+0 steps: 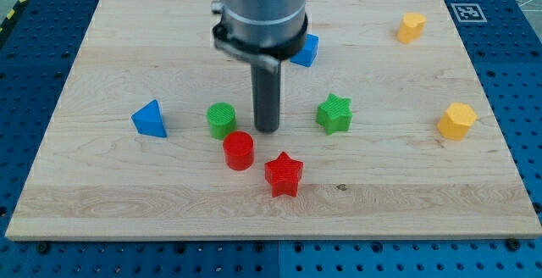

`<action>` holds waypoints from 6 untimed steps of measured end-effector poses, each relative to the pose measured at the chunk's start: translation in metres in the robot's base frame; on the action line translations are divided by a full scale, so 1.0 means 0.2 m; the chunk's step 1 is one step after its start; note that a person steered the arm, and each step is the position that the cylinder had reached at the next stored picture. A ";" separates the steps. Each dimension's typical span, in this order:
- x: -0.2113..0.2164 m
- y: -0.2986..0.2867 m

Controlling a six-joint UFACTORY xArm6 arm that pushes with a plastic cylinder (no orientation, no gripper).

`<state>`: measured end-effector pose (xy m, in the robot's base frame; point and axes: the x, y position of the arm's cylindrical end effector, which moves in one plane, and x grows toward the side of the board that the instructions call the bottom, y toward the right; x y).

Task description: Slide the green circle along with the red circle closer to the red star

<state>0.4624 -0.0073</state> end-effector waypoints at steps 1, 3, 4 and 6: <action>-0.23 0.00; -0.35 -0.23; -0.29 -0.37; -0.13 -0.42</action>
<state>0.4360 -0.0922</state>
